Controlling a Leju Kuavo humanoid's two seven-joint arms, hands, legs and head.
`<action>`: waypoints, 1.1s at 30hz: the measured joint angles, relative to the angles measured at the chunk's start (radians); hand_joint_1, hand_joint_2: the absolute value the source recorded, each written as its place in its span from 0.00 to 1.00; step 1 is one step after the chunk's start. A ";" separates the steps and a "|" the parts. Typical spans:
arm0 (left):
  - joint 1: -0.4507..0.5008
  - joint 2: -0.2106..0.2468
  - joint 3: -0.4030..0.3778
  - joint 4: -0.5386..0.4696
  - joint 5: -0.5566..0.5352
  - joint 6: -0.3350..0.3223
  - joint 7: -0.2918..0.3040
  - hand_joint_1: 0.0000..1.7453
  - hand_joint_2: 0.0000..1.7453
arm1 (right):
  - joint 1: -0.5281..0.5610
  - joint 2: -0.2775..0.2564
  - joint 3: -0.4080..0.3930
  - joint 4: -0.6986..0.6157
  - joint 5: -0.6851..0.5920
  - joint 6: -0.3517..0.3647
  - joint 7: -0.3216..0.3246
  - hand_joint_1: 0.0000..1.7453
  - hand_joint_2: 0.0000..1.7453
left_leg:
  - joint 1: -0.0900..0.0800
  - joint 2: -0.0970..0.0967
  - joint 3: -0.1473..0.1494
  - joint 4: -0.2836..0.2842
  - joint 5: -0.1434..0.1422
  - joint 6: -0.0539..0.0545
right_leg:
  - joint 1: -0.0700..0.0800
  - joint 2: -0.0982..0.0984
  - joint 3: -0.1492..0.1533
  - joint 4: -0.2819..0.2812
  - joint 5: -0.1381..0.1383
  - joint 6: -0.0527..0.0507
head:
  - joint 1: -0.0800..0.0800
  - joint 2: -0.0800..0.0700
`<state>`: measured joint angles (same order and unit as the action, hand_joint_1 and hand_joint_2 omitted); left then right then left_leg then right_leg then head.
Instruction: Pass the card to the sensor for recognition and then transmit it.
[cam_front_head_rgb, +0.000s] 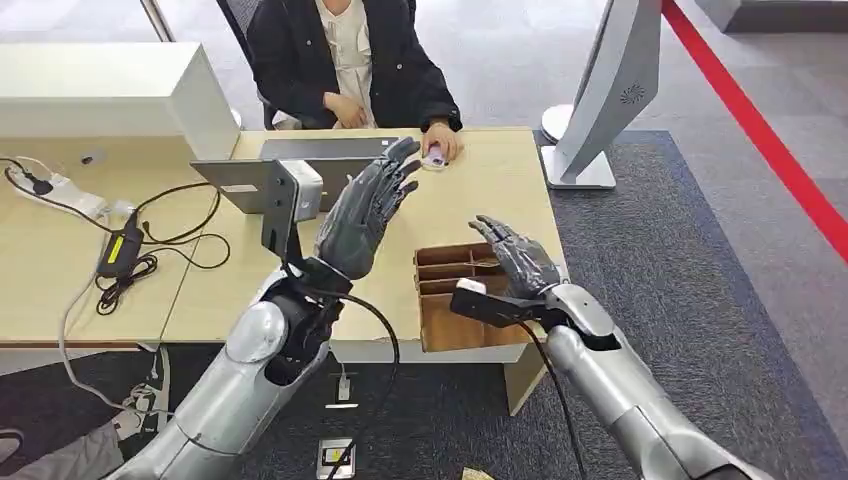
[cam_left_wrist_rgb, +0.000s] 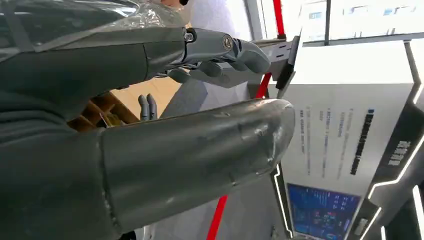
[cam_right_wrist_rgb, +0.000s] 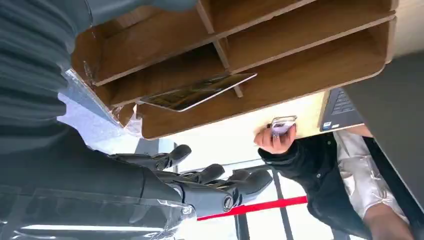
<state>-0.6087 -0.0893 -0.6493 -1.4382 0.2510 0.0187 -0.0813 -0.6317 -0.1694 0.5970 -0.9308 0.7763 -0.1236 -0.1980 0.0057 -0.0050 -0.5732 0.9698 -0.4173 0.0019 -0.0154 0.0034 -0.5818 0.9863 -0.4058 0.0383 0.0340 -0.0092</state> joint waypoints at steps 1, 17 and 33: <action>0.001 0.002 -0.001 0.000 0.000 0.004 -0.002 0.00 0.00 | 0.000 0.000 0.000 0.003 -0.001 -0.007 -0.003 0.00 1.00 | 0.000 0.000 0.000 0.000 0.000 0.000 | 0.000 0.000 0.000 0.000 0.000 0.000 | 0.000 0.000; -0.029 0.021 -0.035 0.001 0.078 0.084 -0.016 0.00 0.00 | -0.025 -0.038 -0.009 0.069 -0.035 -0.048 -0.040 0.00 1.00 | 0.000 0.000 0.000 0.000 0.000 0.000 | 0.000 0.000 0.000 0.000 0.000 0.000 | 0.000 0.000; -0.034 0.014 -0.040 0.018 0.073 0.069 -0.036 0.00 0.00 | -0.025 -0.038 -0.009 0.085 -0.040 -0.055 -0.042 0.00 1.00 | 0.000 0.000 0.000 0.000 0.000 0.000 | 0.000 0.000 0.000 0.000 0.000 0.000 | 0.000 0.000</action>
<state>-0.6431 -0.0748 -0.6893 -1.4202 0.3243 0.0881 -0.1171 -0.6569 -0.2071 0.5882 -0.8461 0.7366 -0.1785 -0.2399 0.0056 -0.0048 -0.5733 0.9700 -0.4174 0.0019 -0.0157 0.0035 -0.5823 0.9861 -0.4057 0.0384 0.0340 -0.0092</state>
